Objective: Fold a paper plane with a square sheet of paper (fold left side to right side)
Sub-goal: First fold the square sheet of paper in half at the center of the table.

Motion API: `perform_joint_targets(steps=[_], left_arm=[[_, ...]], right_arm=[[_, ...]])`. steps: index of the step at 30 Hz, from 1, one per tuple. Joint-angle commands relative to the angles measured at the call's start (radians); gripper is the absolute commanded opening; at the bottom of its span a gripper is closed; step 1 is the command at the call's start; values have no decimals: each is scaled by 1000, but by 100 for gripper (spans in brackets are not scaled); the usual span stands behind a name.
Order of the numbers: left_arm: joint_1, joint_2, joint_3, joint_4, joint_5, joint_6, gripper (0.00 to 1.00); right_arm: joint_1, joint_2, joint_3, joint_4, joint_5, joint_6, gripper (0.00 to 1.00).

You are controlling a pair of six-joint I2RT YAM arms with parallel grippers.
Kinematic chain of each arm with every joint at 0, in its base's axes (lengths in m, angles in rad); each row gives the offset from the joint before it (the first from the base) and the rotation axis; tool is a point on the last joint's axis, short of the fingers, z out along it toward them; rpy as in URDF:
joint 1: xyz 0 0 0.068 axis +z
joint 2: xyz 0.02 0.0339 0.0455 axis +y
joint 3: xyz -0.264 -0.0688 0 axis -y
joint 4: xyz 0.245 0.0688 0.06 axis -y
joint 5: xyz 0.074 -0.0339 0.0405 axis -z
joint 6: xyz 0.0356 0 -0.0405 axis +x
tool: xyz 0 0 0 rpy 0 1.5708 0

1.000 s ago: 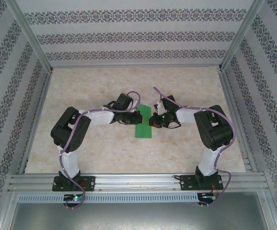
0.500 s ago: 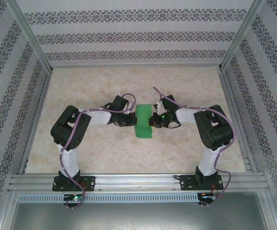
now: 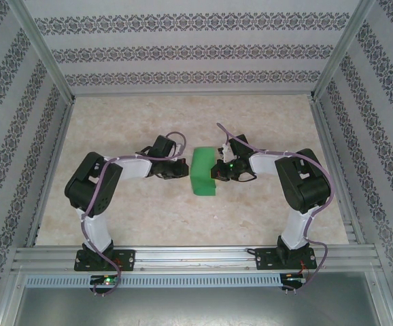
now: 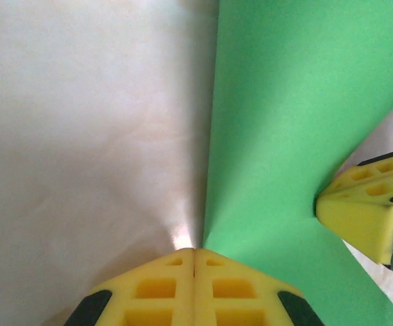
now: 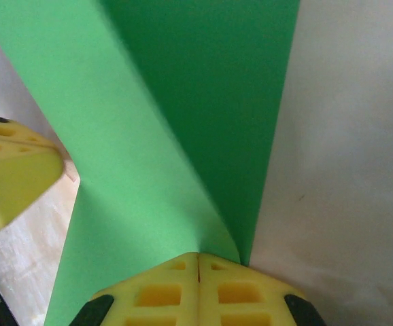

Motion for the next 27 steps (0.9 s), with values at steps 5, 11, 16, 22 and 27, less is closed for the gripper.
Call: perform_joint_targets(steps=[5, 11, 16, 22, 27], left_arm=[[-53, -59, 62, -65, -8, 62, 0], [-101, 39, 174, -123, -10, 73, 0], [-103, 93, 194, -124, -3, 71, 0], [-103, 130, 189, -127, -6, 71, 0], [-102, 154, 182, -133, -18, 68, 0]], right_arm=[[12, 58, -25, -95, 119, -24, 0], [12, 60, -25, -94, 119, -26, 0], [13, 63, -24, -94, 115, -26, 0], [13, 62, -22, -94, 115, -28, 0], [13, 56, -24, -90, 108, -30, 0]])
